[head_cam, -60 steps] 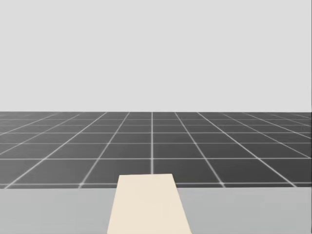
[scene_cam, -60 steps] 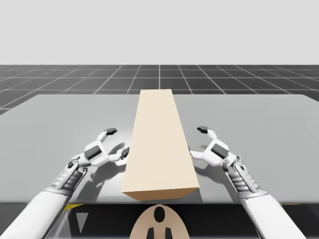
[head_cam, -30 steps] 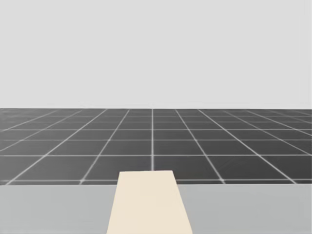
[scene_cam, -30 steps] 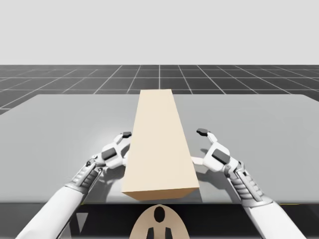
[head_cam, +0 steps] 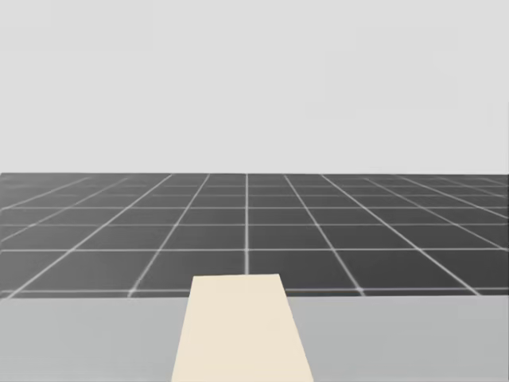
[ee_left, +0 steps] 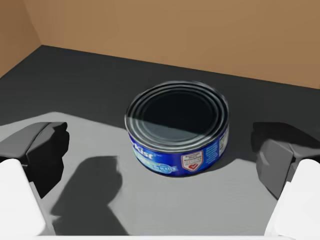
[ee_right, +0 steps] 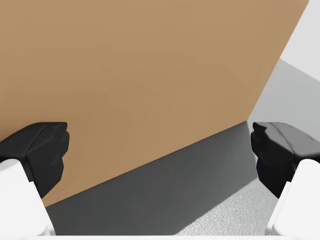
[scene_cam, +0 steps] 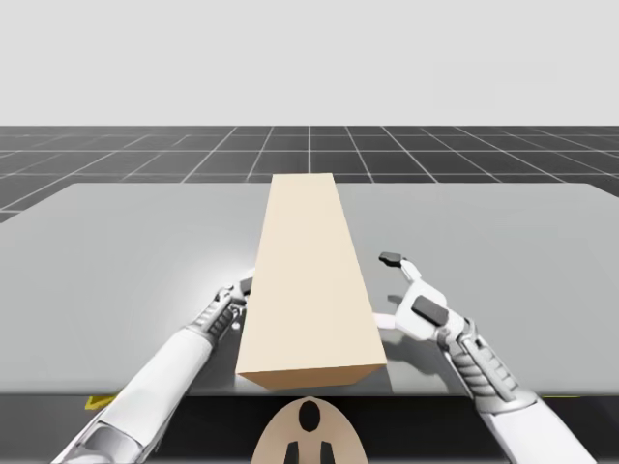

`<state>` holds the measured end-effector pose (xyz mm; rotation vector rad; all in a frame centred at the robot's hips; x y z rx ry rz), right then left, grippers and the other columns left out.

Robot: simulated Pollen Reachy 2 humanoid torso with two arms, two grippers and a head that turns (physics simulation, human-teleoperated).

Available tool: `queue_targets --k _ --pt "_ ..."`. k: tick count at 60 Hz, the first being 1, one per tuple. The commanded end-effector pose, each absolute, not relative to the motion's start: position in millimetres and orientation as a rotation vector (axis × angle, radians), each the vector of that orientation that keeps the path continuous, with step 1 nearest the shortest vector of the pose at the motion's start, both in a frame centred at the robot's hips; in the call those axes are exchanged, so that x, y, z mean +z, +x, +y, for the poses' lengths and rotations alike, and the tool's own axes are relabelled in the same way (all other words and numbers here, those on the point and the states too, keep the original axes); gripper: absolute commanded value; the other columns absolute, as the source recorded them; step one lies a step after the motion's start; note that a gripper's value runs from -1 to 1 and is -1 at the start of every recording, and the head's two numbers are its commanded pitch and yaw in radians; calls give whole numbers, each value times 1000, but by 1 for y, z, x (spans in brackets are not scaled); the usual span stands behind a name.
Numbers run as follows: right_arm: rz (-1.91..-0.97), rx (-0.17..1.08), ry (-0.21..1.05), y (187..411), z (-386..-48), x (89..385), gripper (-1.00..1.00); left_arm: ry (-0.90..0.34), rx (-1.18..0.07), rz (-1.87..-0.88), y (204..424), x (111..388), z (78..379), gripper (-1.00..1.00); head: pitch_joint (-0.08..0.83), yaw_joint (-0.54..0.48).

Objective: Retrieve the object from inside the box.

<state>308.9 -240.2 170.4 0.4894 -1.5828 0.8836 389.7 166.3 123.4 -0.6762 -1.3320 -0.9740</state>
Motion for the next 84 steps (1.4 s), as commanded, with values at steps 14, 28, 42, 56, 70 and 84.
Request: queue_targets --k 14,28,42,56,70,84 --pt "-1593 927 506 302 -239 172 -1000 -741 -999 -1238 409 101 116 -1000 34 -20" --pt "-1599 927 507 300 -240 174 -1000 -767 -992 -1195 409 93 109 945 38 -25" --pt "-1597 929 508 300 -241 174 -1000 -750 -964 -1207 412 102 129 1000 37 -19" --pt "-1598 928 511 299 -244 174 -1000 -671 -883 -1265 410 119 195 1000 33 -18" --pt "-1598 930 507 298 -248 173 -1000 -595 -802 -1348 395 144 263 1000 31 -9" --pt "-1594 923 498 297 -254 171 -1000 -526 -754 -1414 381 168 306 1000 26 -8"
